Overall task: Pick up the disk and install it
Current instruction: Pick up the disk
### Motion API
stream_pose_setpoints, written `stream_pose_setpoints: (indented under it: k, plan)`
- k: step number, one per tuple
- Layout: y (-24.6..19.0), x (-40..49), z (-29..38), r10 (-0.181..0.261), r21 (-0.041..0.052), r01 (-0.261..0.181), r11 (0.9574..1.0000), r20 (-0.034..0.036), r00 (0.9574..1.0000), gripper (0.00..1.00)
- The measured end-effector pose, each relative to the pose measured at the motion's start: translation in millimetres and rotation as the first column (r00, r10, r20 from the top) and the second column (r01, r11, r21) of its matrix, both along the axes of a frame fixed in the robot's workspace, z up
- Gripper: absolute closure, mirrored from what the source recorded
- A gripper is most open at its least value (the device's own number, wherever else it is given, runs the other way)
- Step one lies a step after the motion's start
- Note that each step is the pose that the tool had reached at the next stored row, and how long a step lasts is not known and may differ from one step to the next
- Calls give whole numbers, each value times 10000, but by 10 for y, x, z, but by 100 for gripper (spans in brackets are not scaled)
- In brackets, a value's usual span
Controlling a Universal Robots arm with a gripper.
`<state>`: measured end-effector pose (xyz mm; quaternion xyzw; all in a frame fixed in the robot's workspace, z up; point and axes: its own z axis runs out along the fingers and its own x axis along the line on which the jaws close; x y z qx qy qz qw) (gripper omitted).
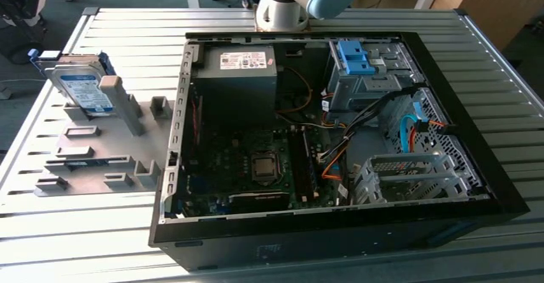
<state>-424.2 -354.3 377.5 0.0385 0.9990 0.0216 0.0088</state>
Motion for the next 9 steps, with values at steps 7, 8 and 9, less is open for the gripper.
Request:
stream_pose_setpoints:
  k: [7, 8, 9]
  plan:
    - [0, -1, 0, 1, 0, -1, 10000, 0, 10000, 89]
    - [0, -1, 0, 0, 0, 0, 10000, 0, 10000, 89]
    - [0, -1, 0, 3, 0, -3, 10000, 0, 10000, 89]
